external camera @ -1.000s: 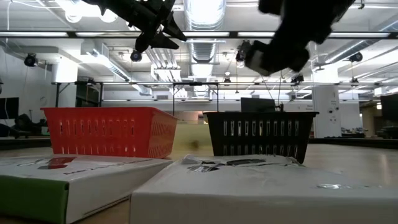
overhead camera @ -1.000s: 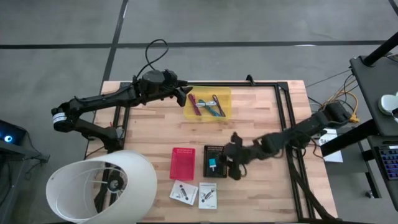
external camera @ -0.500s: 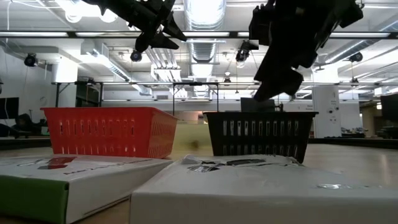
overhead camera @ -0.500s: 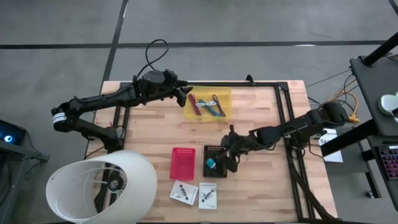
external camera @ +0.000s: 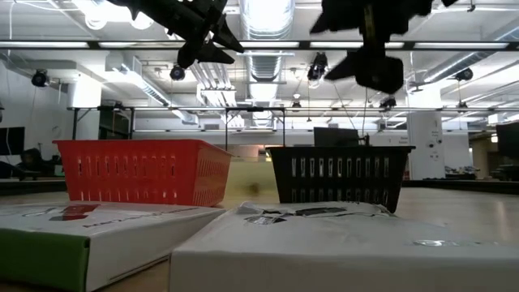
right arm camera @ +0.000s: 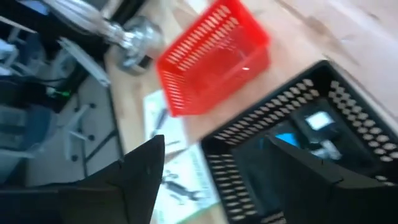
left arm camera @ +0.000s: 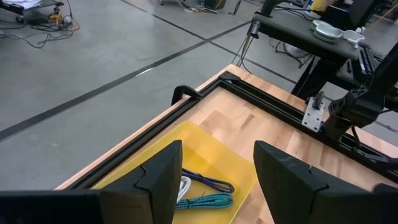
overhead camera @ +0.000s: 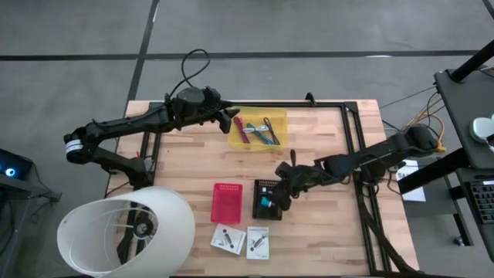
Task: Pick and place items into bin
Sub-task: Put the right card reader box into the red bin
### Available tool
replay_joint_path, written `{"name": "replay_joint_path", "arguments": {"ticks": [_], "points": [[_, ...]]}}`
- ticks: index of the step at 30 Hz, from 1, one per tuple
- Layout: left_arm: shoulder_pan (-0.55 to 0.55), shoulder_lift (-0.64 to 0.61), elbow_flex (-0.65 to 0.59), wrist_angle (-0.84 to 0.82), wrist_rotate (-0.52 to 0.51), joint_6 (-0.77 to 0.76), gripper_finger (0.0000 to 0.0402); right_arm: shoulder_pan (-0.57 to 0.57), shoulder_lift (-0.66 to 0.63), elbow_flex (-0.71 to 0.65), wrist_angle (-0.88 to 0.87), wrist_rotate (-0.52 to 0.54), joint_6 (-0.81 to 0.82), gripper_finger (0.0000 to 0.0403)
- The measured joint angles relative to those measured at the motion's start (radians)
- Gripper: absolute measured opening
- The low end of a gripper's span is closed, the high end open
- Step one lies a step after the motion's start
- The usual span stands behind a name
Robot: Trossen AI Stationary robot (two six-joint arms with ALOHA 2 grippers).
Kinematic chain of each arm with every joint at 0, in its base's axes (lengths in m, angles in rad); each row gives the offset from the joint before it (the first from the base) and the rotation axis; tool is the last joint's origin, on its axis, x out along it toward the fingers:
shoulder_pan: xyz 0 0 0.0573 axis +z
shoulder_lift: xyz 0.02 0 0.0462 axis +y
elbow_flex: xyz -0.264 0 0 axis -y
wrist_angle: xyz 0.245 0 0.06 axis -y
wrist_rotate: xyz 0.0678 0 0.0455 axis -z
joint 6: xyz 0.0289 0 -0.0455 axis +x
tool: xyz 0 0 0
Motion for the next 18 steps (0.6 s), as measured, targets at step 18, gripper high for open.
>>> {"name": "replay_joint_path", "arguments": {"ticks": [18], "points": [[0.0,-0.019,0.0,-0.001,0.275,0.002,0.0183,0.248,-0.261,0.042,0.027,0.836,-0.445,0.0177]]}}
